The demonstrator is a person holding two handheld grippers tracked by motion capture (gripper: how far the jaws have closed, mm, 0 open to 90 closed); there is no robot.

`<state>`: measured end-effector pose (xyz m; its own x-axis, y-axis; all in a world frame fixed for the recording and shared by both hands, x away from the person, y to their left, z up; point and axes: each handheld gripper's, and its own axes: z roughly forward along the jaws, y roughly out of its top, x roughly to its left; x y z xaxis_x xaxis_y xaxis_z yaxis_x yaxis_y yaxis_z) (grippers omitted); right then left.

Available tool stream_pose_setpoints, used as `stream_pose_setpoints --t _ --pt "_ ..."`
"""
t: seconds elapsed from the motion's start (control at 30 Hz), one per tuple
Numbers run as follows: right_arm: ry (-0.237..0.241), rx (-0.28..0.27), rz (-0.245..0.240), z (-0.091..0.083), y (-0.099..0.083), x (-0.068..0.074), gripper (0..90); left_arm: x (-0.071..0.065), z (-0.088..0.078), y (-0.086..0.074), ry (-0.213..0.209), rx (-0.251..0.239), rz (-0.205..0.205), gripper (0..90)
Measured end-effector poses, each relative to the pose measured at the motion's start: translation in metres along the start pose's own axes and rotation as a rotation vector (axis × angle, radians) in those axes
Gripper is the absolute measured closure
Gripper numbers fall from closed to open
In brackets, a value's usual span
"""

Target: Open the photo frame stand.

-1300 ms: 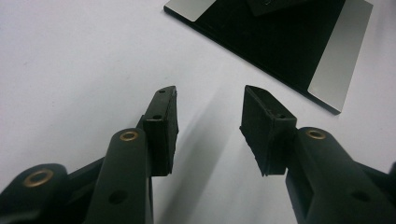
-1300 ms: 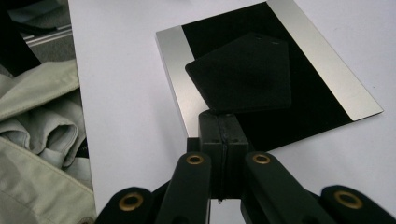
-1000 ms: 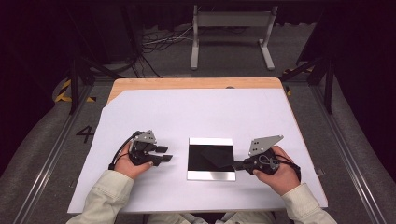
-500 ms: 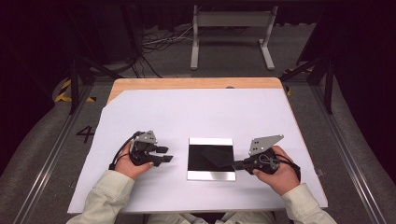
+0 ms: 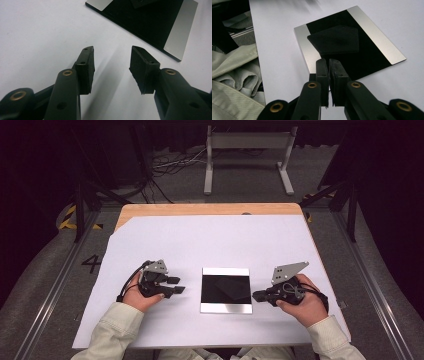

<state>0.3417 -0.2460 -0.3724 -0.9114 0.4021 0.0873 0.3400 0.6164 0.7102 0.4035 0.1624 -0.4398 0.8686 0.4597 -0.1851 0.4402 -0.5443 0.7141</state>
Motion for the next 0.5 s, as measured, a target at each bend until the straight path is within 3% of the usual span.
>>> stream_pose_setpoints --t 0.33,0.5 --pt "-0.005 -0.070 0.094 -0.0070 0.0006 -0.0016 73.7 -0.0002 -0.0001 -0.0001 0.000 -0.001 -0.001 55.5" --pt "0.013 -0.129 0.189 -0.0066 0.0011 -0.0011 61.7 -0.0003 -0.0006 -0.0004 0.002 0.000 -0.003 55.5"
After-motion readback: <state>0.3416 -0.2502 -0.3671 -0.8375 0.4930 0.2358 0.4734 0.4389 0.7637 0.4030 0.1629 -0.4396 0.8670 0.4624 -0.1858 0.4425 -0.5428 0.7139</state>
